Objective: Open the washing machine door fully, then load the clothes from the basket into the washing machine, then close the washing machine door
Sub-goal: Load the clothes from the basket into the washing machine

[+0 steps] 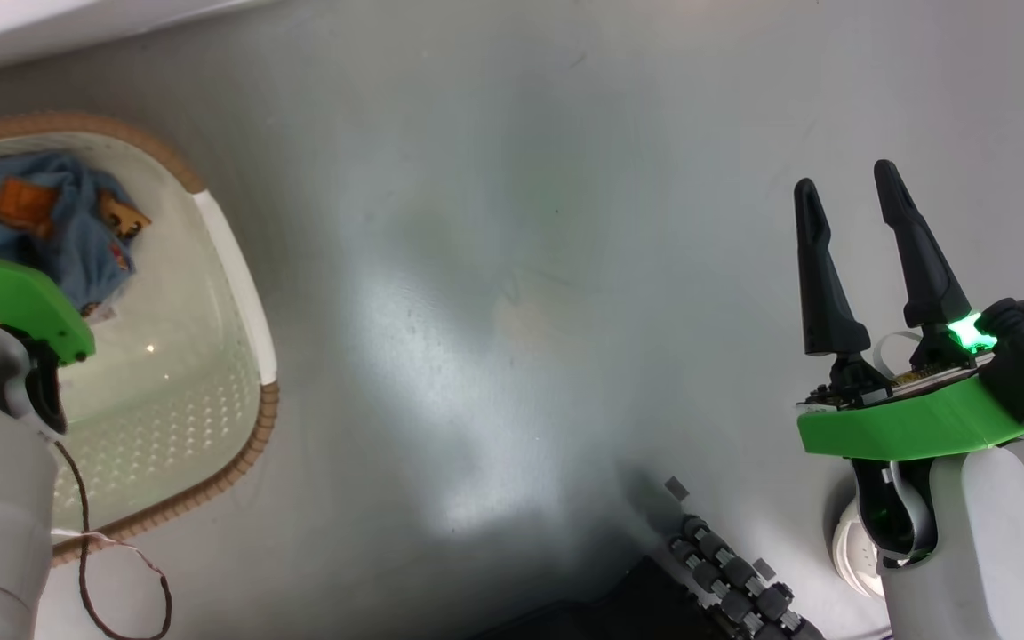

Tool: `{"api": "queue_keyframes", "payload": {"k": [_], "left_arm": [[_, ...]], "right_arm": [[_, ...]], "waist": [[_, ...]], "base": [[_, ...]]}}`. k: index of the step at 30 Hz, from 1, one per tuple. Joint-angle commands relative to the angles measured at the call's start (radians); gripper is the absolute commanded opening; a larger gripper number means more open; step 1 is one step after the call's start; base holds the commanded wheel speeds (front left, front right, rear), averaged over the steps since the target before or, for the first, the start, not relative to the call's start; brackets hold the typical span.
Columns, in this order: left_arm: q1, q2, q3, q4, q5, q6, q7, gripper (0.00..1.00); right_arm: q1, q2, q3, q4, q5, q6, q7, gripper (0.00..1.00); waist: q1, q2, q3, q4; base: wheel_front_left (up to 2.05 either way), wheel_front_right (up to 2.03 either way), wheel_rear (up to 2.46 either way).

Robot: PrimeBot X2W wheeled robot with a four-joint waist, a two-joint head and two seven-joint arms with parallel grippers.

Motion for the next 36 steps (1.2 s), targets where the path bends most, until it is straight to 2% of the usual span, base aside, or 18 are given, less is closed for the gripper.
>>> {"api": "queue_keyframes", "payload": {"k": [1, 2, 6, 7, 13, 26, 29, 36], "left_arm": [[0.022, 0.032, 0.014, -0.001, -0.010, 0.014, -0.011, 0.97], [0.023, 0.030, 0.013, 0.000, -0.011, 0.017, -0.014, 0.86], [0.023, 0.026, 0.013, 0.002, -0.017, 0.029, -0.029, 0.12], [0.023, 0.024, 0.014, 0.002, -0.019, 0.033, -0.035, 0.00], [0.042, 0.010, 0.036, 0.003, -0.049, 0.041, -0.086, 0.00], [0.167, -0.046, 0.057, -0.017, -0.084, -0.007, -0.196, 0.00], [0.211, -0.066, 0.061, -0.050, -0.083, -0.010, -0.202, 0.00], [0.378, -0.112, 0.102, -0.243, -0.054, 0.011, -0.203, 0.00]], "right_arm": [[0.032, -0.003, 0.010, -0.023, 0.007, 0.002, -0.005, 1.00], [0.034, -0.003, 0.009, -0.023, 0.005, 0.002, -0.005, 1.00], [0.038, -0.003, 0.001, -0.024, 0.002, 0.002, -0.005, 1.00], [0.038, -0.003, -0.001, -0.024, 0.001, 0.002, -0.005, 1.00], [0.036, -0.003, -0.013, -0.018, -0.005, 0.002, -0.005, 1.00], [0.049, -0.003, -0.022, 0.018, -0.010, 0.002, -0.005, 1.00], [0.066, -0.003, -0.025, 0.028, -0.016, 0.002, -0.005, 1.00], [0.125, -0.003, -0.039, 0.053, -0.026, 0.002, -0.005, 1.00]], "waist": [[0.0000, -0.0001, 0.012, -0.009], [0.0000, -0.0001, 0.014, -0.011], [0.0000, -0.0001, 0.018, -0.011], [0.0000, -0.0001, 0.017, -0.010], [0.0000, -0.0001, -0.005, 0.011], [0.0000, -0.0001, -0.172, 0.092], [0.0000, -0.0001, -0.233, 0.114], [0.0000, -0.0001, -0.381, 0.159]], "base": [[0.00, 0.00, 0.00], [0.00, 0.00, 0.00], [0.00, 0.00, 0.00], [0.00, 0.00, 0.00], [0.00, 0.00, 0.00], [0.00, 0.00, 0.00], [0.00, 0.00, 0.00], [0.00, 0.00, 0.00]]}}
